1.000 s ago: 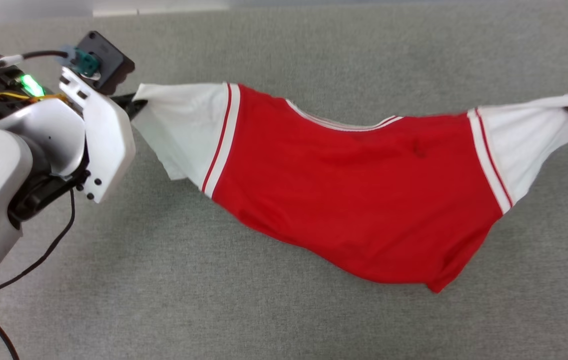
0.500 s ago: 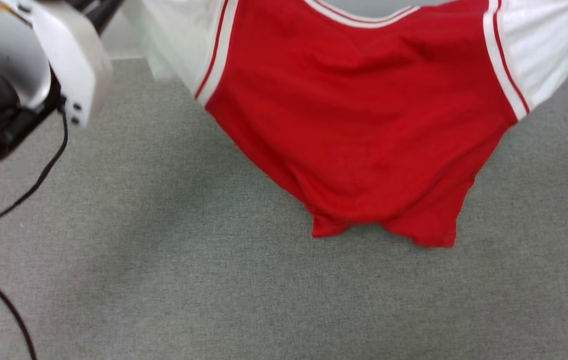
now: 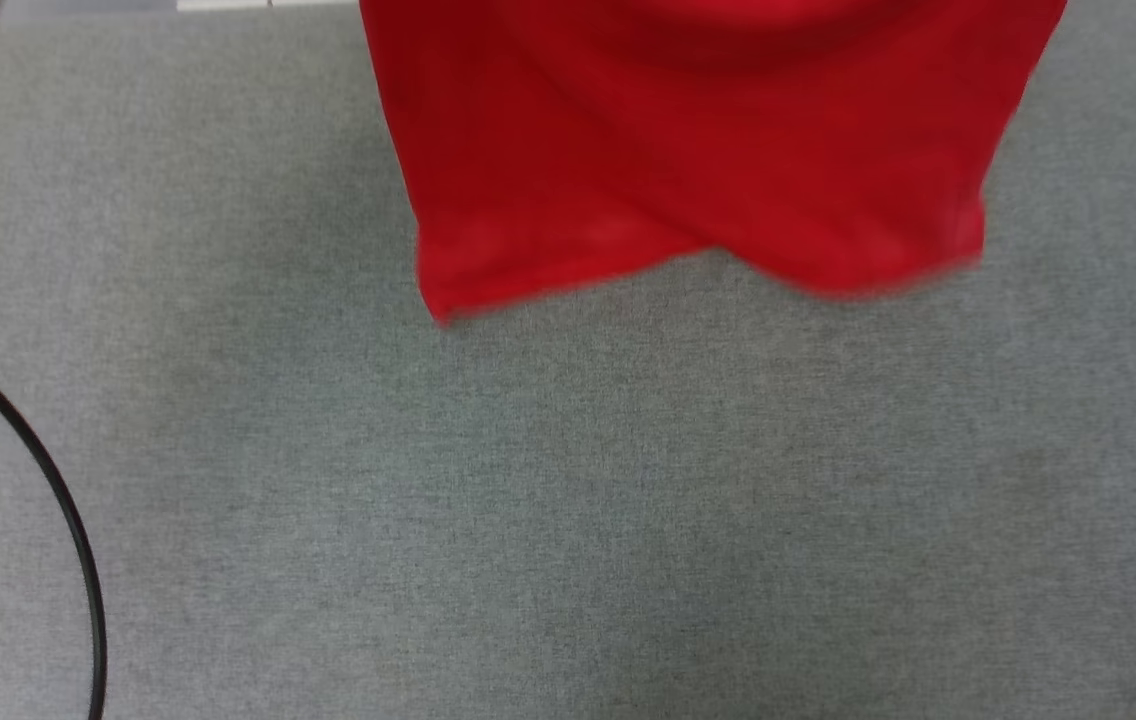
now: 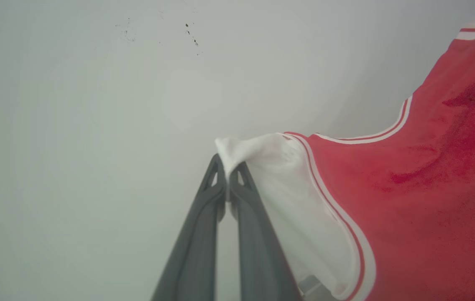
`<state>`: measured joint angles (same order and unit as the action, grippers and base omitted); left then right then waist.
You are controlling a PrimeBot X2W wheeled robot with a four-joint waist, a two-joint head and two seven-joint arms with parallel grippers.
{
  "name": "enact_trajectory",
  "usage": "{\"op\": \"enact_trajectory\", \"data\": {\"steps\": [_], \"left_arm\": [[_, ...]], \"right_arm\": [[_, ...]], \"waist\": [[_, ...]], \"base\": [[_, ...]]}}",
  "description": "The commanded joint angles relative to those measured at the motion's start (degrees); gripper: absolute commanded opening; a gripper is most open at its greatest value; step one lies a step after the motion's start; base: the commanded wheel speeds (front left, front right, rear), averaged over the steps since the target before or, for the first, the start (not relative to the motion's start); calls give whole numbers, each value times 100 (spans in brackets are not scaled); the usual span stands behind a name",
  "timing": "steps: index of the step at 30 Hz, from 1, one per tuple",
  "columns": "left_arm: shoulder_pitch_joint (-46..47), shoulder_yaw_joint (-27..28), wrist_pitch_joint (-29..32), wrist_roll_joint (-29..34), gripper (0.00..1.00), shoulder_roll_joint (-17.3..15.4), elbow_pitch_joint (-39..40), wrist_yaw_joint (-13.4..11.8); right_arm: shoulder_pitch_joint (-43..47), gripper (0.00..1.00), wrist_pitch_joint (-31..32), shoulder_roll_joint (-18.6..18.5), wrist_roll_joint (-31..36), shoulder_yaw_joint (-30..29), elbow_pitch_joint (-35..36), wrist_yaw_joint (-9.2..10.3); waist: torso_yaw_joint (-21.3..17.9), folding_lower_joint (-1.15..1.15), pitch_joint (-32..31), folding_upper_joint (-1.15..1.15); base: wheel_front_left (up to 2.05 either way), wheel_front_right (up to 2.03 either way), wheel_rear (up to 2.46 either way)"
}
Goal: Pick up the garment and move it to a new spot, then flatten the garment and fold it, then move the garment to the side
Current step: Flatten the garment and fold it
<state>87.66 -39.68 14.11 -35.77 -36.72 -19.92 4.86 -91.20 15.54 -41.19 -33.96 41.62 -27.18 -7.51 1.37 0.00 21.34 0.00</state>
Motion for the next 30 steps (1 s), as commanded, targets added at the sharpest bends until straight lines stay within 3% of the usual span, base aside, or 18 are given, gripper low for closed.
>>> {"op": "enact_trajectory", "data": {"steps": [1,11,16,21,30], "left_arm": [[255,41,-76,88,0,35,-141,14],[1676,60,-739,387,0,431,-1265,148],[1995,-14,-1026,387,0,631,-1811,203],[1702,-194,-1317,251,0,779,-2201,239],[111,-517,-2045,-159,0,617,-2296,248]], "right_arm": [[-185,0,-35,104,68,35,-151,4],[-1838,0,-782,872,716,-179,-1504,4],[-2122,0,-998,1247,787,-53,-2116,4],[-1833,0,-1396,1443,811,291,-2491,5],[-232,0,-2205,1842,462,836,-2855,5]], "waist": [[29,0,187,0],[53,0,649,0],[43,0,765,0],[33,0,812,0],[-74,0,372,0]], "base": [[0,0,0],[0,0,0],[0,0,0],[0,0,0],[0,0,0]]}}
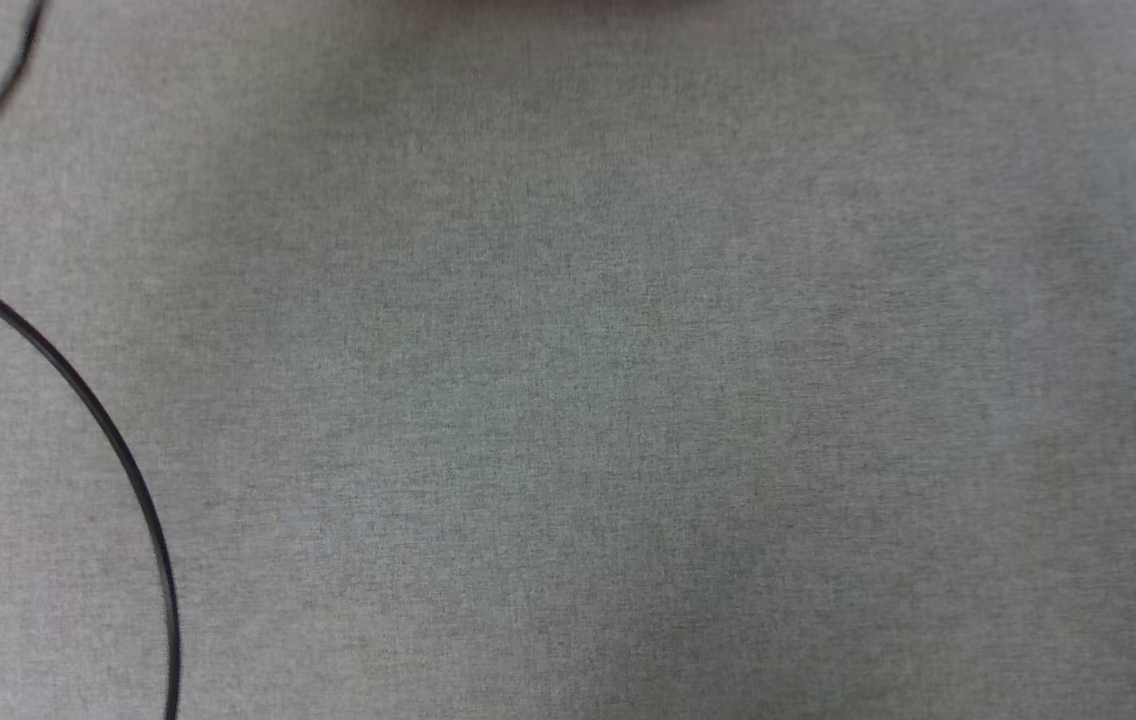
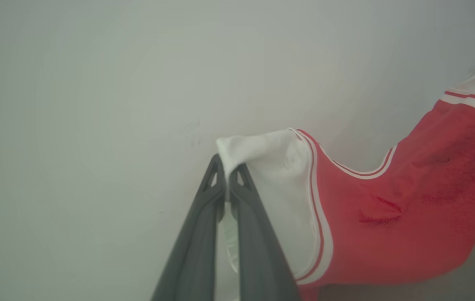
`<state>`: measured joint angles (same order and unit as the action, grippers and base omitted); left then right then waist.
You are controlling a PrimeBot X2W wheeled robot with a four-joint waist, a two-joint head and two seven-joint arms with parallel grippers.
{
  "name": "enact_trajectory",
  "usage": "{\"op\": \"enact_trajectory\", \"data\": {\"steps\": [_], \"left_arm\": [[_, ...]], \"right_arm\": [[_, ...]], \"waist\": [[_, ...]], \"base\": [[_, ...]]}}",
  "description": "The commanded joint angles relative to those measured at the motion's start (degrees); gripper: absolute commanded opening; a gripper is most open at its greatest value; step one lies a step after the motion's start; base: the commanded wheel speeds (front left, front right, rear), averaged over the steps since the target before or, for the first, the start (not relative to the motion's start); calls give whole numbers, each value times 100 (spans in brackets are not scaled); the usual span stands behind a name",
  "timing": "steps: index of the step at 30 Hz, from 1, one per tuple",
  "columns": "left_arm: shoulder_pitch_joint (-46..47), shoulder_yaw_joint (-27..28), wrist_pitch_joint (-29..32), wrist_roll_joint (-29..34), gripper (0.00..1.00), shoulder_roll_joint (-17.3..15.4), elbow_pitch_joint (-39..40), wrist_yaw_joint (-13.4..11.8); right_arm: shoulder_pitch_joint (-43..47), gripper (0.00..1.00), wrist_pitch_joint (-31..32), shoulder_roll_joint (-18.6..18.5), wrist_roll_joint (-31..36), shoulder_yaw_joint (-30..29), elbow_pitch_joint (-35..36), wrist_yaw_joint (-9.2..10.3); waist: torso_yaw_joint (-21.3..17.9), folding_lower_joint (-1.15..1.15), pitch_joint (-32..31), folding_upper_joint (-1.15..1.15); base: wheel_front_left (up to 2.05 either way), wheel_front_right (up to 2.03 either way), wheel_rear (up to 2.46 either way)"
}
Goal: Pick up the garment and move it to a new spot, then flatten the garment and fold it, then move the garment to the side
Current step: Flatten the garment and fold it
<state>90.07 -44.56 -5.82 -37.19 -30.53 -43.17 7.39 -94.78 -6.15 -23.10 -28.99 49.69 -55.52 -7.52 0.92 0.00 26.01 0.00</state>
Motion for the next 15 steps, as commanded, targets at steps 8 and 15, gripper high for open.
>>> {"op": "enact_trajectory", "data": {"steps": [8,15], "left_arm": [[-2205,-120,-542,-500,0,-274,547,-184],[-4476,-14,-801,-1029,0,-628,1361,-829]], "right_arm": [[1730,0,-490,-45,-642,655,213,5],[3255,0,-686,-436,-1068,1282,761,6]], "waist": [[-88,0,-614,0],[-200,0,-1229,0]], "base": [[0,0,0],[0,0,0]]}}
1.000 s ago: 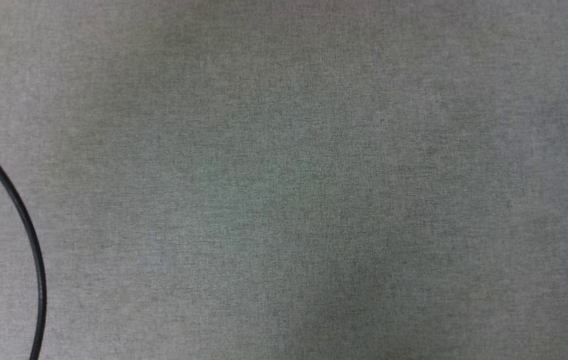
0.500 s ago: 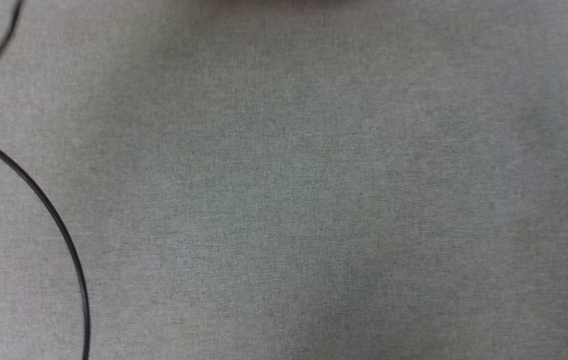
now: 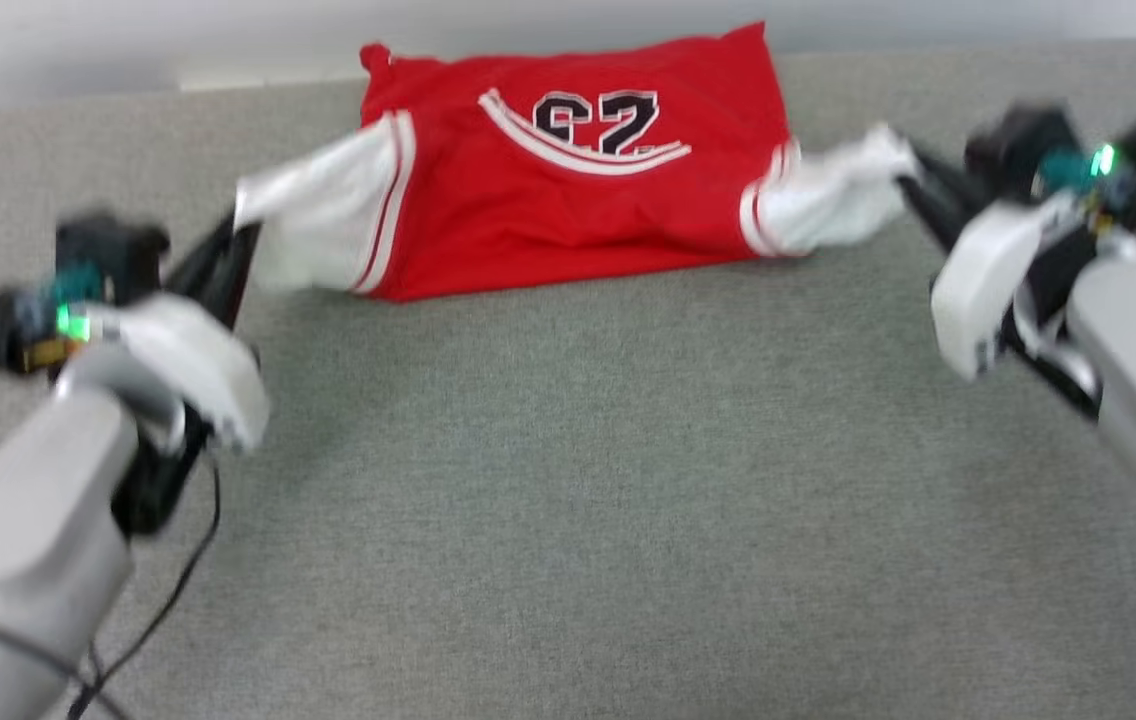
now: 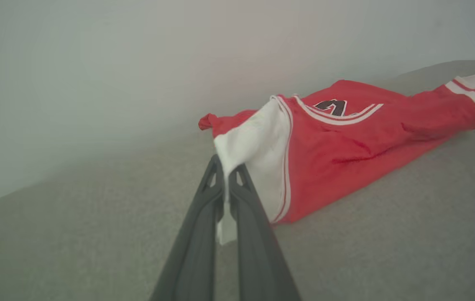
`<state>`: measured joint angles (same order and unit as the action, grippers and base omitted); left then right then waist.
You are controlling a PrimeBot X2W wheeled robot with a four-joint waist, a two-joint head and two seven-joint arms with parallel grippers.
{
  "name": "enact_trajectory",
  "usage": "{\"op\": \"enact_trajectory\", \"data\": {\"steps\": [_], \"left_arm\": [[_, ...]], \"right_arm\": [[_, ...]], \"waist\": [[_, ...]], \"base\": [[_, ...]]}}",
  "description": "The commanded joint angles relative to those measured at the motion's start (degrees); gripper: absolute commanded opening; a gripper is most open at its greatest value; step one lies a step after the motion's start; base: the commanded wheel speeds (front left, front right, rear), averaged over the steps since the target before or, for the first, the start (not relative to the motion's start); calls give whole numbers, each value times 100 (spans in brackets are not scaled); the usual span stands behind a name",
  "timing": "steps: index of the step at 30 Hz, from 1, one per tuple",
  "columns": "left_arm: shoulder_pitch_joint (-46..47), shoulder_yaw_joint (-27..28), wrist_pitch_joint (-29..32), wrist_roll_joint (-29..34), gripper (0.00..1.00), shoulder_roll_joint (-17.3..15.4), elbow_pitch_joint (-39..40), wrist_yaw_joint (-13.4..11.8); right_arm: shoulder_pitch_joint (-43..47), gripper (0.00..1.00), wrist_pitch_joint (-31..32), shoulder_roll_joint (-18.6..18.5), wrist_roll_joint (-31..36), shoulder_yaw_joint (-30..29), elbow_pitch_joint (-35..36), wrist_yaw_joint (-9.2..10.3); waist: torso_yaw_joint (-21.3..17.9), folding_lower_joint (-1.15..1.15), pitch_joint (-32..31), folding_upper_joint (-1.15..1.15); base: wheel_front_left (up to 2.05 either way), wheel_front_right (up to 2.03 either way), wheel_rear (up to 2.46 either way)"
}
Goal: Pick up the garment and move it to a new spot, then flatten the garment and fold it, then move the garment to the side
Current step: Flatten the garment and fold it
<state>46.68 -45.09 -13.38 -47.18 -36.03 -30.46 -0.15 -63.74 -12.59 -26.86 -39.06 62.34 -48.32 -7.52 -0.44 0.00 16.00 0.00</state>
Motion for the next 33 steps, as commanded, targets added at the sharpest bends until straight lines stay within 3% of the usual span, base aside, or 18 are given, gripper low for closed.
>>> {"op": "enact_trajectory", "data": {"steps": [1,11,16,25,33], "left_arm": [[-457,87,-68,-122,0,-123,233,-205],[-3234,304,-149,-754,0,-730,1812,-1415],[-4103,501,-171,-1002,0,-934,2170,-1735],[-5574,815,-191,-1159,0,-1057,2710,-2082],[-5806,1023,-189,-840,0,-927,2929,-2152]], "right_arm": [[389,0,-51,-127,-109,87,113,5],[2311,0,-18,-823,-530,193,731,5],[3010,0,34,-1101,-625,3,978,5],[4590,0,552,-1730,-750,-550,1896,6],[5556,0,1278,-1938,-594,-1379,2757,7]], "waist": [[-78,0,-334,0],[-169,0,-1059,0],[-187,0,-1277,0],[-228,0,-1558,0],[-162,0,-1453,0]], "base": [[0,0,0],[0,0,0],[0,0,0],[0,0,0],[0,0,0]]}}
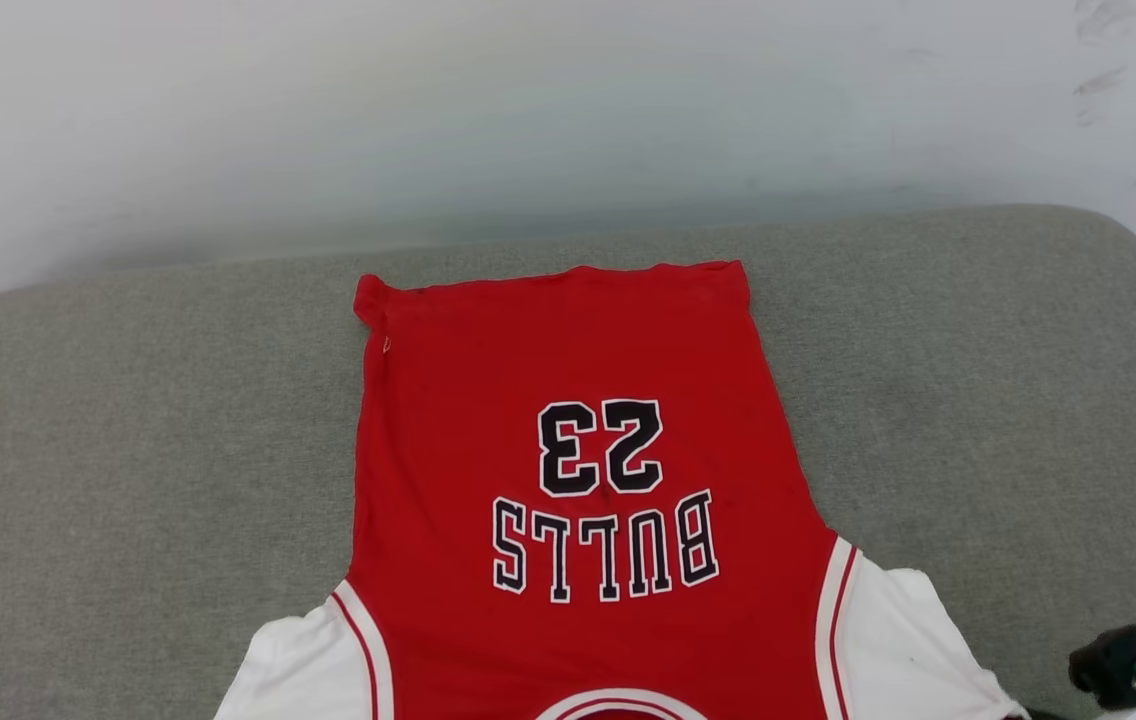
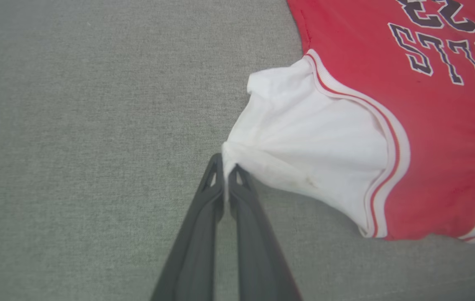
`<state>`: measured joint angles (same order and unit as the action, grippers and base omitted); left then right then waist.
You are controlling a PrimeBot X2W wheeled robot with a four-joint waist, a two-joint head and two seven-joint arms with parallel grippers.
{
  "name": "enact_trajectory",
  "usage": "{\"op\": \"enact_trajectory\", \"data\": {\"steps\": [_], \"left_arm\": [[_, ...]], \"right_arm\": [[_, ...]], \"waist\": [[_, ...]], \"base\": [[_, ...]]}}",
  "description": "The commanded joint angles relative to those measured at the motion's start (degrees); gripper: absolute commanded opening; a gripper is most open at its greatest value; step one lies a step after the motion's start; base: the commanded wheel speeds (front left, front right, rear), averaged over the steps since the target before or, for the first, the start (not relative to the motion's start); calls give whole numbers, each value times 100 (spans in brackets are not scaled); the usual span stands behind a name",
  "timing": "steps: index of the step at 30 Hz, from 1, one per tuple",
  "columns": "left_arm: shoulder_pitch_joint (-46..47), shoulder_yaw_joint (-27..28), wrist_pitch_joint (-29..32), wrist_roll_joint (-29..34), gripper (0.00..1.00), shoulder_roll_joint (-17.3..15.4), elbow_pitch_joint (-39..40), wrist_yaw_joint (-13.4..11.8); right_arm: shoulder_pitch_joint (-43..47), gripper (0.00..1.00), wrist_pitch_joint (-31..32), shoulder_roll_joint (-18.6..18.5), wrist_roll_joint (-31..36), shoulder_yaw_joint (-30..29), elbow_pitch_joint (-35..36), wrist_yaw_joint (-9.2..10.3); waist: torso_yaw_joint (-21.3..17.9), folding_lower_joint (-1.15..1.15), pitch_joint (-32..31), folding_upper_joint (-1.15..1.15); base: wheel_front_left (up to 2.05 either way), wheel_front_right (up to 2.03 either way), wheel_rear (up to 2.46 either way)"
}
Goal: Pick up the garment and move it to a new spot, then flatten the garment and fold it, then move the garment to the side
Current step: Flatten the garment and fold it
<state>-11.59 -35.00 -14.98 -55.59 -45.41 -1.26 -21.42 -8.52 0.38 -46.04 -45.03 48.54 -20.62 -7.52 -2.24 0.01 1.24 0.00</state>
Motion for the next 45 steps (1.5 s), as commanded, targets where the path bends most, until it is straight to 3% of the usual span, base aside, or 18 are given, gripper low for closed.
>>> {"op": "enact_trajectory", "data": {"steps": [1,2,3,9,15,19,20,22,27,35,45], "left_arm": [[114,13,-29,63,0,22,38,-25],[208,8,-29,122,0,29,72,-19],[291,-4,-29,169,0,51,108,-5],[736,-49,3,424,0,88,334,-12],[1205,-64,14,719,0,119,654,-61],[1589,-124,43,993,0,152,792,-59],[1774,-160,46,1098,0,196,860,-36],[1945,-201,49,1203,0,235,938,-12],[2326,-265,36,1432,0,388,1115,41],[2819,-390,25,1760,0,627,1435,132],[3068,-408,5,1978,0,816,1512,116]], "right_arm": [[49,20,91,2,-1,-168,59,6],[3,49,176,6,6,-404,149,6],[-78,100,248,1,36,-620,271,6],[-689,100,946,-339,275,-1917,1218,5],[-2150,100,2001,-277,502,-2869,1924,5],[-3402,100,3399,-316,273,-2533,1961,5],[-4157,100,4261,-296,73,-2272,1790,5],[-4813,100,5004,-206,-88,-2047,1526,5],[-6149,100,6315,86,57,-1666,734,5],[-7000,100,6985,607,765,-1554,-477,5],[-6231,100,6925,758,856,-1373,-1093,4]], "waist": [[48,-1,50,0],[75,-1,89,0],[96,-1,134,0],[220,-1,559,0],[462,-1,1316,0],[704,-1,1867,0],[833,-1,2123,0],[973,-1,2357,0],[1330,-1,2893,0],[1821,-1,3568,0],[2001,-1,3924,0]], "base": [[0,0,0],[0,0,0],[0,0,0],[0,0,0],[0,0,0],[0,0,0],[0,0,0],[0,0,0],[0,0,0],[0,0,0],[0,0,0]]}}
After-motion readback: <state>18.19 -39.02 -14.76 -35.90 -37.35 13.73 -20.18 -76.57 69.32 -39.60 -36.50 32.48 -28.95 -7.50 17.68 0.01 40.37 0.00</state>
